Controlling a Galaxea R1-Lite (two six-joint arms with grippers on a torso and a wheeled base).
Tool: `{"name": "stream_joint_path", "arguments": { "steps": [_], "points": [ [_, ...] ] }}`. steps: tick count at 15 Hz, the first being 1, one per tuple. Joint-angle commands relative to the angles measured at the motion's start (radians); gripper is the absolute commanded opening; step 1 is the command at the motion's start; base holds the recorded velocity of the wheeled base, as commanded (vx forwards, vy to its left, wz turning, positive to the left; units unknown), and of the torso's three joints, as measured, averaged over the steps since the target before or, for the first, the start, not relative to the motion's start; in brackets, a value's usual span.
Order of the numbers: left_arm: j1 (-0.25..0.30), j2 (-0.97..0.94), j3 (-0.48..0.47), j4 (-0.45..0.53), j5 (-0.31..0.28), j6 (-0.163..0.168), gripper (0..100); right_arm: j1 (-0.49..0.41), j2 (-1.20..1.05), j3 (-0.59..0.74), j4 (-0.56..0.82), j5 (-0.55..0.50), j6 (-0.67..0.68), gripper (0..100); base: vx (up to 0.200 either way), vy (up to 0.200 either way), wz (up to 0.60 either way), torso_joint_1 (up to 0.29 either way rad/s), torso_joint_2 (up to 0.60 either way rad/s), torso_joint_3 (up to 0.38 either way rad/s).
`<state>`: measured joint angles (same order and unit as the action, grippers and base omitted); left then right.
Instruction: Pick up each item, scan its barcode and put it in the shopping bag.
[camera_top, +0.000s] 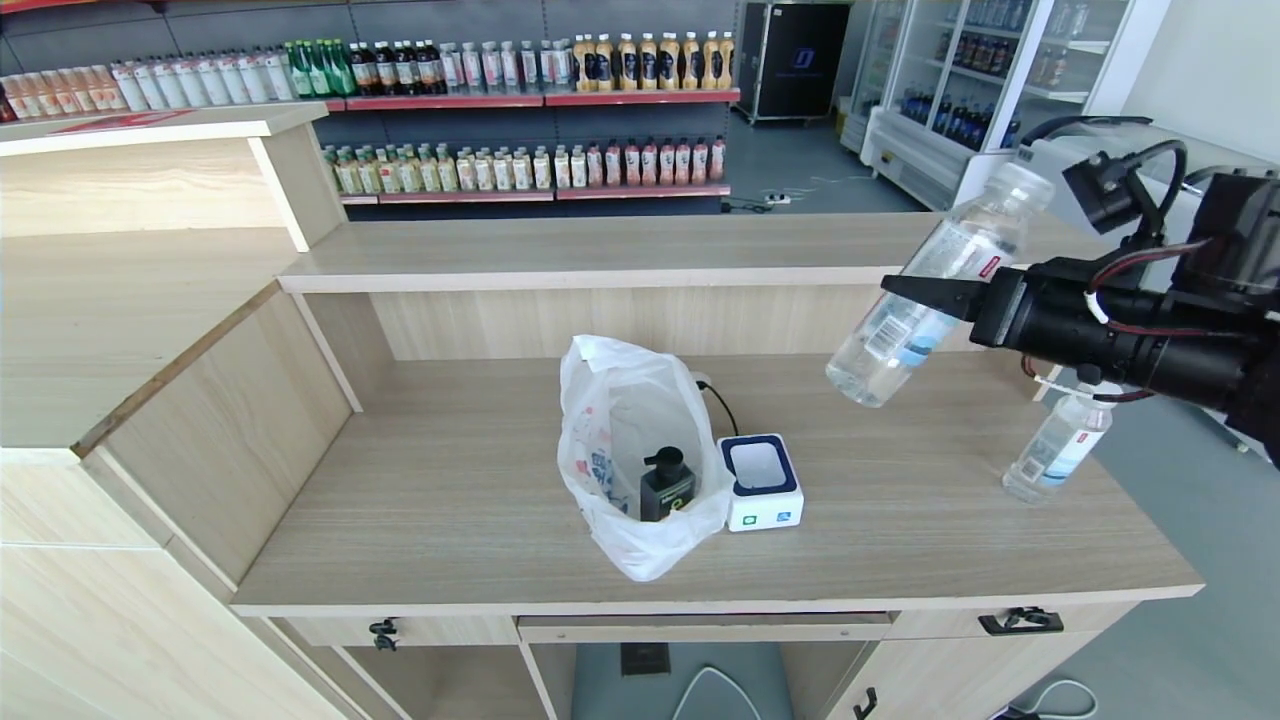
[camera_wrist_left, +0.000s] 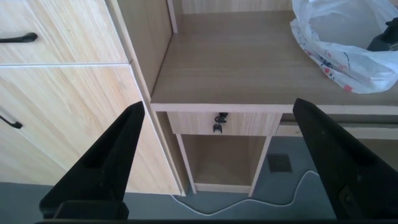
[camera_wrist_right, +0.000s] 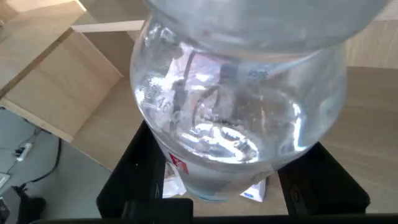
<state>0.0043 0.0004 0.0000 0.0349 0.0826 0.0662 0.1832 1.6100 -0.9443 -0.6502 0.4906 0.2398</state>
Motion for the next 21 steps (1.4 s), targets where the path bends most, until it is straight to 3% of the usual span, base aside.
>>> {"name": "stream_joint_path", "arguments": {
  "steps": [1,3,9,12,15,21],
  "points": [
    [0.000,0.000,0.000,0.000,0.000,0.000,100,0.098,-0.180,-0.030,0.069,0.029,0.035,0,0.000,0.000,0.00,0.000,0.00,0.000],
    [0.000,0.000,0.000,0.000,0.000,0.000,100,0.188,-0.254,-0.050,0.207,0.034,0.036,0,0.000,0.000,0.00,0.000,0.00,0.000],
    [0.000,0.000,0.000,0.000,0.000,0.000,100,0.260,-0.490,-0.022,0.468,0.028,0.033,0,0.000,0.000,0.00,0.000,0.00,0.000],
    [0.000,0.000,0.000,0.000,0.000,0.000,100,0.295,-0.529,0.021,0.488,0.009,0.035,0,0.000,0.000,0.00,0.000,0.00,0.000],
    [0.000,0.000,0.000,0.000,0.000,0.000,100,0.392,-0.562,0.021,0.557,-0.040,0.044,0,0.000,0.000,0.00,0.000,0.00,0.000],
    [0.000,0.000,0.000,0.000,0.000,0.000,100,0.507,-0.565,-0.016,0.558,-0.043,0.104,0,0.000,0.000,0.00,0.000,0.00,0.000]
  ]
}}
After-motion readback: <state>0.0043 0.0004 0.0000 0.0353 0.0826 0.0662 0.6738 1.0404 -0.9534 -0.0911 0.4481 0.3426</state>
